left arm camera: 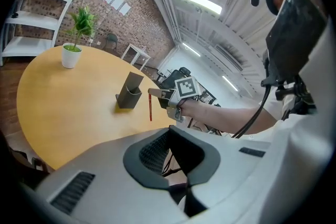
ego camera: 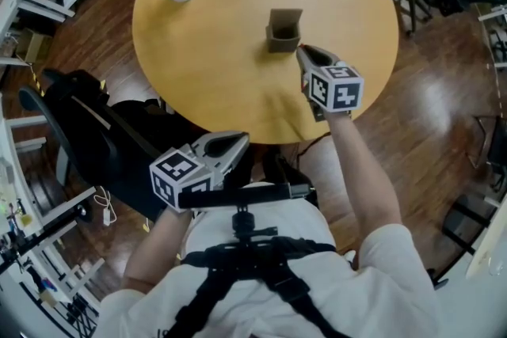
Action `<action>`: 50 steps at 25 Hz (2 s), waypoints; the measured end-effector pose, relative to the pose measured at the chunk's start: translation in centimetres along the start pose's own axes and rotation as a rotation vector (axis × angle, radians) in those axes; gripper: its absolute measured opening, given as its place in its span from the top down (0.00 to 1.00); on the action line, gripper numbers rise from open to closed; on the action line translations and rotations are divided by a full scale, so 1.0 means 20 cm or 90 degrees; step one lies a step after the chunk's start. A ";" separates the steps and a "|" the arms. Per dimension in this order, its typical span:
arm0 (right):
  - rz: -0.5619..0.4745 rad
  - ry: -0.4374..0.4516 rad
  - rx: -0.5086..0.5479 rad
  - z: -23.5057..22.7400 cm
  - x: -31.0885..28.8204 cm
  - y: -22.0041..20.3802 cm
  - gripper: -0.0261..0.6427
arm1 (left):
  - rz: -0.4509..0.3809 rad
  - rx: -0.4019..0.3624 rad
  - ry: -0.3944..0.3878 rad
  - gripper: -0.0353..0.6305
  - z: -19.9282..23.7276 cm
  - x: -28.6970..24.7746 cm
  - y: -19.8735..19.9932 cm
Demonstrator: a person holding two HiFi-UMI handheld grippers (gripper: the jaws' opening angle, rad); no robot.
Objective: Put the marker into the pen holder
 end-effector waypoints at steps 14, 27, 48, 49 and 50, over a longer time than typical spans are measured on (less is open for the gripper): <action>-0.255 0.004 -0.006 0.06 -0.11 0.55 0.88 | -0.017 0.012 0.056 0.96 0.01 0.08 -0.04; -0.261 -0.076 0.074 0.16 -0.26 0.26 0.88 | -0.003 0.021 0.085 0.96 0.02 0.09 -0.06; -0.143 -0.057 0.086 0.13 -0.21 0.15 0.78 | -0.003 -0.001 0.045 0.96 0.00 -0.03 0.02; -0.147 -0.052 0.088 0.13 -0.18 0.16 0.77 | -0.003 0.002 0.046 0.96 -0.01 -0.04 0.03; -0.152 -0.046 0.090 0.13 -0.15 0.17 0.77 | -0.003 0.005 0.048 0.96 -0.02 -0.05 0.04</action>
Point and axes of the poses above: the fingertips, and each gripper's own axes: x backward along the fingers, z to its left, y out of its top, the point moved 6 cm from there along x, backward along the fingers, and after that the axes turned 13 degrees about -y, right-handed, at the moved point
